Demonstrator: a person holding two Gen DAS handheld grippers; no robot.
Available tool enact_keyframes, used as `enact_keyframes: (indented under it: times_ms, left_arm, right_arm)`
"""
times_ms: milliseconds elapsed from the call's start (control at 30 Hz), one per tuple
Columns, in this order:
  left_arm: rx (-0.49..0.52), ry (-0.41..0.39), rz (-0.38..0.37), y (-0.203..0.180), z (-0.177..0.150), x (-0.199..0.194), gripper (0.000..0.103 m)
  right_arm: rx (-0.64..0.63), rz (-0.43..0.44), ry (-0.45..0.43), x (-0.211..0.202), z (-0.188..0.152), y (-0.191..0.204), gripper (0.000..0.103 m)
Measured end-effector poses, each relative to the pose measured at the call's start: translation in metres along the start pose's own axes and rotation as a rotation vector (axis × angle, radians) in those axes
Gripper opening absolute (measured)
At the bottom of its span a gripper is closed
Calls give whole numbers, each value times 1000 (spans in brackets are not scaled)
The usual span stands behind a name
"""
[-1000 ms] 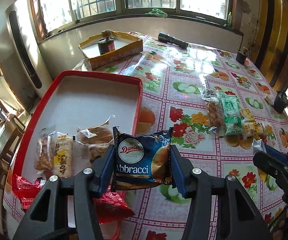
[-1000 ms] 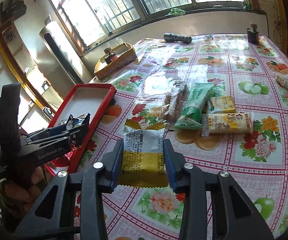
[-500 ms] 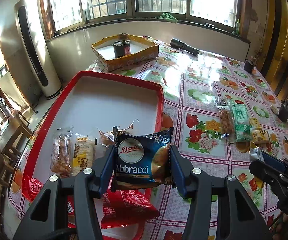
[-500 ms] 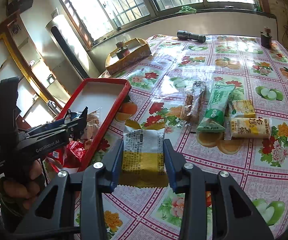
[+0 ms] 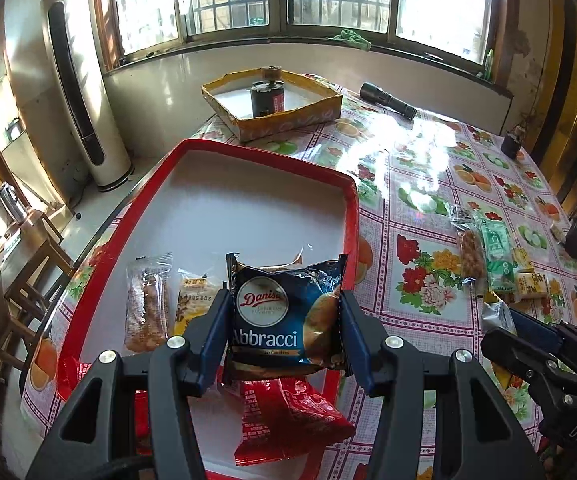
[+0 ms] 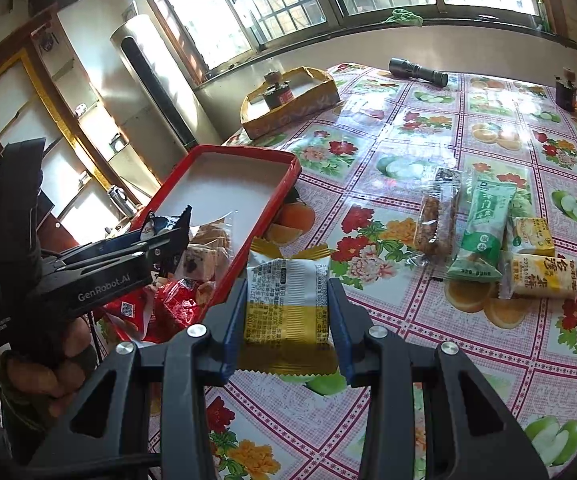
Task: Organize snacks
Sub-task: 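Carry the Danisa pack and yellow pastry over the tray with both grippers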
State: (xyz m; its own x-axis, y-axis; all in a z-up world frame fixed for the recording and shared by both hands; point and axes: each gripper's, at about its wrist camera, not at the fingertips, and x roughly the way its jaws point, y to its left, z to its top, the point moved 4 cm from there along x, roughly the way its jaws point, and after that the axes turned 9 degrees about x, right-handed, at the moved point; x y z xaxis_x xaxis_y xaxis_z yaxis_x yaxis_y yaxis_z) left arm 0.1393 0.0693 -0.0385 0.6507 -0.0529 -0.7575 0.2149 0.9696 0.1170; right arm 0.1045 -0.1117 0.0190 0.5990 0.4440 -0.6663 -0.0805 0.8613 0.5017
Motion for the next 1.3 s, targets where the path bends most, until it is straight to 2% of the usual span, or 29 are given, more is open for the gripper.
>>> enact_keyframes:
  times_ms: [200, 333, 500, 633, 767, 1300]
  left_arm:
    - [-22, 5, 12, 16, 3, 6, 53]
    - [-64, 9, 38, 40, 9, 11, 53]
    - [-110, 21, 77, 67, 18, 24, 53]
    - [-135, 38, 103, 84, 21, 37, 53]
    - [-142, 50, 112, 87, 18, 43, 53]
    - [-136, 112, 107, 88, 15, 65, 53]
  right_arm:
    - [-13, 32, 12, 13, 6, 15, 41]
    - [-21, 62, 8, 29, 15, 27, 41]
    - [-43, 102, 3, 61, 32, 50, 41]
    - [-55, 97, 33, 95, 40, 62, 41]
    - [-49, 97, 59, 116, 39, 65, 41]
    - [-77, 82, 91, 147, 42, 72, 41]
